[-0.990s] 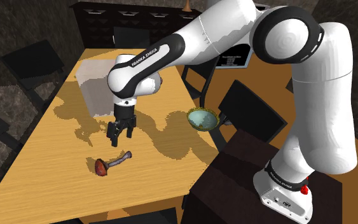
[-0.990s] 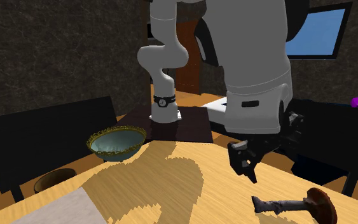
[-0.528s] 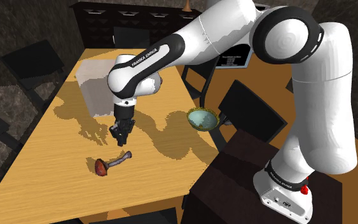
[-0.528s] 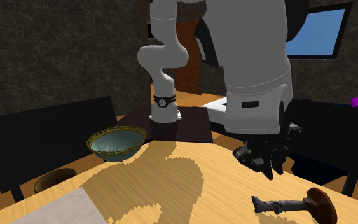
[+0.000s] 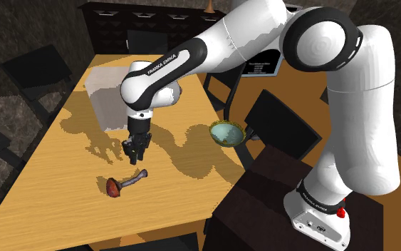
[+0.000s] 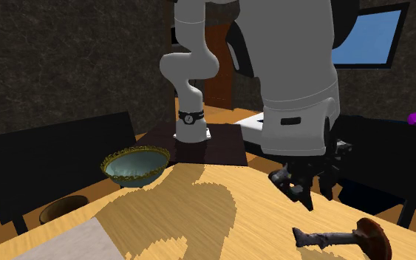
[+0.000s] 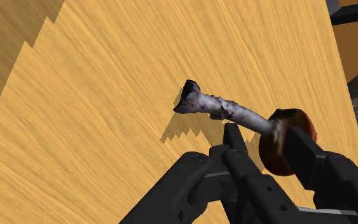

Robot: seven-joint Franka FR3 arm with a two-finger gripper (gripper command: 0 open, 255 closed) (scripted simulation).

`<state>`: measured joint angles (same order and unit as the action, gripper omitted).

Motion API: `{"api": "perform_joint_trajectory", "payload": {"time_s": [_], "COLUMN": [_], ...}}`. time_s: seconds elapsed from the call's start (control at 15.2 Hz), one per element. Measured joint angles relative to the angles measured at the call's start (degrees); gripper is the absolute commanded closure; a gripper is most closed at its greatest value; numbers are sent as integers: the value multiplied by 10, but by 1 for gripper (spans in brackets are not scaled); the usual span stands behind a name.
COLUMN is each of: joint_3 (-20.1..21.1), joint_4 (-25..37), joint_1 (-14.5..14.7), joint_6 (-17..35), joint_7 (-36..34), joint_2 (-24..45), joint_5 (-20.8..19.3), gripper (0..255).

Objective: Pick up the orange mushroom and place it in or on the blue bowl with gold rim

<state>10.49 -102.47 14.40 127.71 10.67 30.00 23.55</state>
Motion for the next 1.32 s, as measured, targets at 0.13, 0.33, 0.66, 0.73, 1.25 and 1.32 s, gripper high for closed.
{"api": "perform_joint_trajectory", "payload": {"time_s": [0.13, 0.33, 0.66, 0.73, 1.25, 1.32], "joint_3": [16, 52, 81, 81, 79, 79], "joint_4": [22, 62, 83, 85, 86, 86], "joint_1": [-2, -4, -2, -1, 7, 8], "joint_6": [2, 22, 52, 57, 81, 81], "joint_7": [83, 303, 489, 492, 495, 495], "joint_2": [25, 83, 127, 133, 156, 156], "joint_5": [-29, -106, -175, -178, -182, -182], "gripper": [0, 0, 0, 0, 0, 0]}}
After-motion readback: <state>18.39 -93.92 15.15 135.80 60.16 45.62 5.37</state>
